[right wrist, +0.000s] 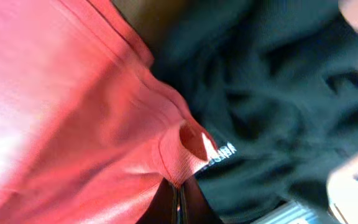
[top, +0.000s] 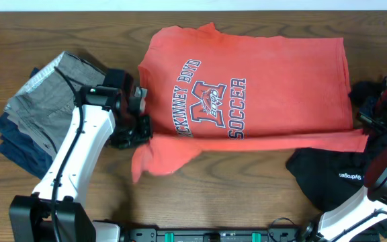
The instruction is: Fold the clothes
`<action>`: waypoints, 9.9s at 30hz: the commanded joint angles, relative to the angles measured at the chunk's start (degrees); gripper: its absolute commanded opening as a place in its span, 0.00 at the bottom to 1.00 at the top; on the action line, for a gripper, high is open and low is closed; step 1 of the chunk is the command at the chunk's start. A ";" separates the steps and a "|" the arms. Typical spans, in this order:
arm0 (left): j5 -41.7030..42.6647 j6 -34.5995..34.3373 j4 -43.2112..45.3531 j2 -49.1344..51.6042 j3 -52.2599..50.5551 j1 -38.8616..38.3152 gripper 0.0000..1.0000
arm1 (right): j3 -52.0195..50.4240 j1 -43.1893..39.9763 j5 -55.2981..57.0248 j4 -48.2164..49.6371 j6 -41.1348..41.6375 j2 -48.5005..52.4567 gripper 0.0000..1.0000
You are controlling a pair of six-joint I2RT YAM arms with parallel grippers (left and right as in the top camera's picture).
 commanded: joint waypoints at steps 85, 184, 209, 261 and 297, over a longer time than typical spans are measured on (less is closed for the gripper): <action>-0.52 -1.29 36.96 12.76 -0.52 27.45 0.49 | -5.84 4.70 -5.95 6.51 -3.21 -1.53 0.14; -14.86 -1.84 29.38 21.38 1.29 3.89 0.16 | -6.49 -3.10 -13.03 33.97 -15.96 0.07 0.08; -14.86 -1.84 27.71 21.38 1.29 3.89 0.23 | -5.55 -17.62 -4.20 38.49 -3.58 11.61 0.11; -14.86 -1.84 27.21 21.38 1.29 3.89 0.27 | -19.98 -1.84 -23.02 49.51 -6.62 3.65 0.11; -14.88 -1.81 32.63 21.38 1.29 3.89 0.28 | -20.50 -1.68 -16.76 41.64 -9.07 3.52 0.11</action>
